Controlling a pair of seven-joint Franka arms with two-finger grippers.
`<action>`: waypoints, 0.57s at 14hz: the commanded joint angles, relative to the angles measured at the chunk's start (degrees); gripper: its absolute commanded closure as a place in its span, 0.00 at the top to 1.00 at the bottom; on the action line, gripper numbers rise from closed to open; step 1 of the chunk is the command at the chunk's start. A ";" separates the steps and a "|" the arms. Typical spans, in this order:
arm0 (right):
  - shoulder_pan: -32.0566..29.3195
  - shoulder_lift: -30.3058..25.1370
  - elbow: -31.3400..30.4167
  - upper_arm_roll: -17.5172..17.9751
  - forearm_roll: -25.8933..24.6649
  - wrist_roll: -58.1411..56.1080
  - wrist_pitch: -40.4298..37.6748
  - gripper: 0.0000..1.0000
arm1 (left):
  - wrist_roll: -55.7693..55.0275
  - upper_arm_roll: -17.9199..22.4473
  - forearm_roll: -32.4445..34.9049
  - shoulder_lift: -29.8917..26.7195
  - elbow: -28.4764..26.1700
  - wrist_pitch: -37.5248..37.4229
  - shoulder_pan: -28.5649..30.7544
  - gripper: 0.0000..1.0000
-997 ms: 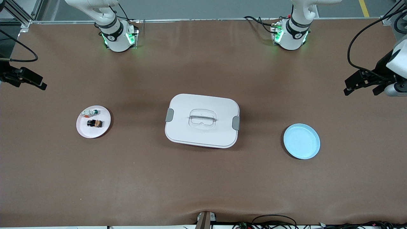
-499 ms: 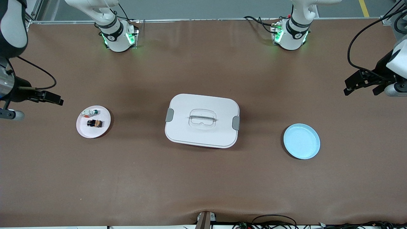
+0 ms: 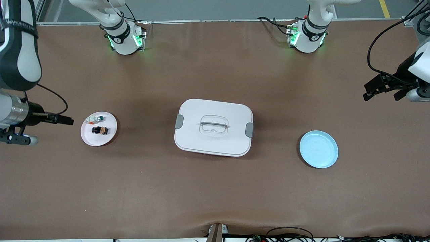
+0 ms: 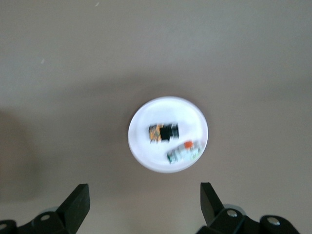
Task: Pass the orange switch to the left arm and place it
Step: 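Reach the right gripper down to the black-orange switch on the white plate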
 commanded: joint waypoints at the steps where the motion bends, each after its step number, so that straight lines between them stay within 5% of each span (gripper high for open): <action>1: -2.27 1.92 -7.00 0.38 -0.15 -0.07 11.15 1.00 | 0.57 0.06 1.04 0.35 1.14 -1.15 -0.17 1.00; 8: -1.92 5.80 -19.15 0.38 -0.94 -1.12 25.79 1.00 | 0.48 0.06 0.95 0.35 1.14 -1.15 -0.17 1.00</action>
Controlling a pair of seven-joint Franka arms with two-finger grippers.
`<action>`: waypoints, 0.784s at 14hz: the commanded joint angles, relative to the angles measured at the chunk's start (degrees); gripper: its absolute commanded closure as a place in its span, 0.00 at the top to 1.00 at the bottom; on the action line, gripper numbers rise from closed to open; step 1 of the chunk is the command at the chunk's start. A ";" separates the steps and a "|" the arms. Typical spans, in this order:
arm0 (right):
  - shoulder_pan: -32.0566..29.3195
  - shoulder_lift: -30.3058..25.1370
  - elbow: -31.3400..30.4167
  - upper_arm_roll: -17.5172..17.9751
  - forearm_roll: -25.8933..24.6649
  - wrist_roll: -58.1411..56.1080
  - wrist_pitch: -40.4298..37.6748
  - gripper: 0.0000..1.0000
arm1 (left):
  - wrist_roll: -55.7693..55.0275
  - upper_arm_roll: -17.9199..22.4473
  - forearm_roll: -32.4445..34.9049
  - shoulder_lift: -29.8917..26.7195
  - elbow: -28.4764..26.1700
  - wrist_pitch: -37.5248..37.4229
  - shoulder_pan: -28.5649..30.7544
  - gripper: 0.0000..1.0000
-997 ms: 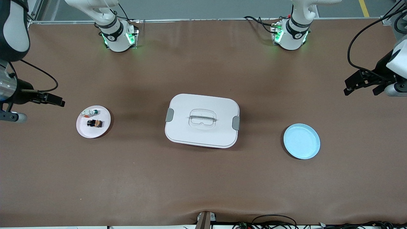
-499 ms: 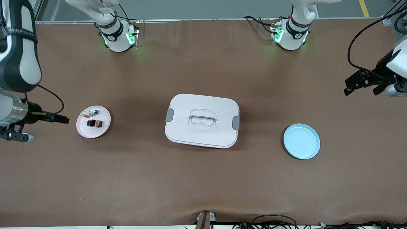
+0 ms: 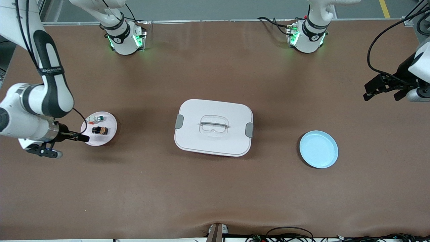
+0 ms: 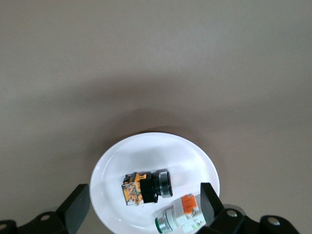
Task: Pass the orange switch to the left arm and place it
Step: 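Reach the right gripper down to the black-orange switch on the white plate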
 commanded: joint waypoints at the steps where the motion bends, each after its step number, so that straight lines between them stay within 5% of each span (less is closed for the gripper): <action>1: -0.26 -1.70 -4.35 0.36 -0.82 -1.14 2.06 1.00 | 0.48 0.06 0.95 0.32 1.11 -1.08 -0.18 1.00; 11: 0.71 -1.61 -15.07 0.71 -0.73 -3.70 14.27 1.00 | 0.48 0.06 0.95 0.32 1.11 -1.08 -0.18 1.00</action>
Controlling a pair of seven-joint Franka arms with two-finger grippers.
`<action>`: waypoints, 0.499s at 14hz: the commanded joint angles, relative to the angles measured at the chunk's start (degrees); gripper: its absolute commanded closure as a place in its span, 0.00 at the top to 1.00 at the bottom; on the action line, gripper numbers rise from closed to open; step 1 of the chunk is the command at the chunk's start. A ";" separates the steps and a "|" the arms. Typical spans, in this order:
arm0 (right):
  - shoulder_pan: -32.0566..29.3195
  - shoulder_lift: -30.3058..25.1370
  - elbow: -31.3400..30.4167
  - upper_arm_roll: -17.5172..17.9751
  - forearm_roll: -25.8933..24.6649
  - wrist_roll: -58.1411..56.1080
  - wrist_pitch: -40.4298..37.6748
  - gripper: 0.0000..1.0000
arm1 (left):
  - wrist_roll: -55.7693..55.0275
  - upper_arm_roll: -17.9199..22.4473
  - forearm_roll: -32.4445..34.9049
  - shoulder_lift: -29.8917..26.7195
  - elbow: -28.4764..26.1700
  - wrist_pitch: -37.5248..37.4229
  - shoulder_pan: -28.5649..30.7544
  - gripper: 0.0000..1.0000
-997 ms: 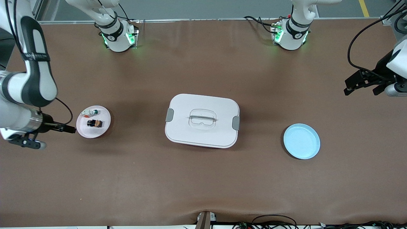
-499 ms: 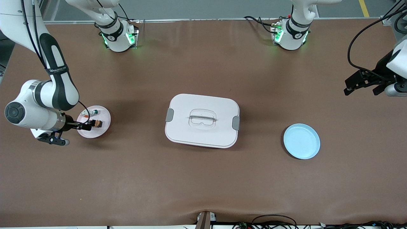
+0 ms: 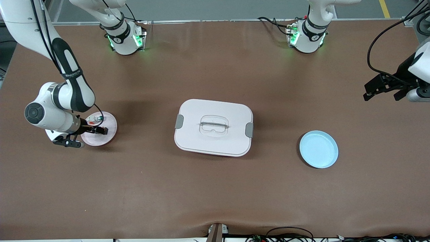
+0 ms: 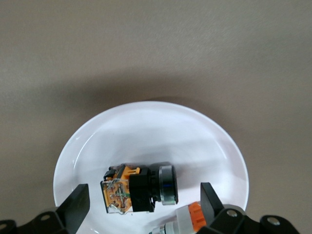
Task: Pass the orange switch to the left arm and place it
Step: 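Close the right gripper on the black-orange switch and lift it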
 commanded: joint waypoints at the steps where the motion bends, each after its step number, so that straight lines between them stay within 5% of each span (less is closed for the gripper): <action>1: 0.42 -1.60 -2.92 0.12 -0.48 -0.51 2.23 1.00 | 0.48 0.06 0.95 0.31 1.11 -1.06 -0.18 1.00; 7: 0.77 -0.99 -4.16 0.12 -0.48 -0.51 5.32 1.00 | 0.48 0.06 0.95 0.40 1.11 -1.06 -0.18 1.00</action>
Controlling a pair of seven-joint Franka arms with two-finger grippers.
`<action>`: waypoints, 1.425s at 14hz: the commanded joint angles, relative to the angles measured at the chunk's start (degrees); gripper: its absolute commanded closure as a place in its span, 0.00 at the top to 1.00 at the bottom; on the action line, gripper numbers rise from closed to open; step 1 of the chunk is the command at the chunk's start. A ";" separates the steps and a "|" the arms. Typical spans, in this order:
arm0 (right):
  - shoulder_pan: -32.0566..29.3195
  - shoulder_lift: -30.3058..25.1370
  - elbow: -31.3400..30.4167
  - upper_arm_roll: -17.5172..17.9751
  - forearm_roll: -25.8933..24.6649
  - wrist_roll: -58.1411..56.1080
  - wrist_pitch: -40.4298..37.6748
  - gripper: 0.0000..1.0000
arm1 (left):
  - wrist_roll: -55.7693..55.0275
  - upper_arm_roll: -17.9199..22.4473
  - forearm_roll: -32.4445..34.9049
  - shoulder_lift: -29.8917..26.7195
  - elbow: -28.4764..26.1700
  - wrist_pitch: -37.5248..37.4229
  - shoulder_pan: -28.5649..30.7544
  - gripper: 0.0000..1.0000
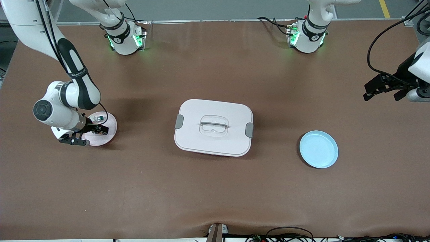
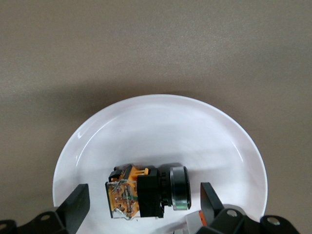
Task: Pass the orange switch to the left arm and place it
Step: 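Close the right gripper on the black-orange switch and lift it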
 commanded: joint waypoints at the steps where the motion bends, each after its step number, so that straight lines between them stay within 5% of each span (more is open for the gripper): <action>1: 0.09 -0.72 -1.33 0.00 -0.45 -0.35 0.78 1.00 | 0.48 0.06 0.95 0.31 1.11 -1.06 -0.18 1.00; 19: 0.09 1.13 -0.62 0.00 -0.54 -0.53 0.60 1.00 | 0.48 -0.03 0.95 0.39 1.11 -1.06 0.09 1.00; 20: 0.01 1.13 -0.45 0.00 -0.54 -2.70 -0.18 0.28 | 0.48 0.06 0.95 0.39 1.11 -1.06 0.00 1.00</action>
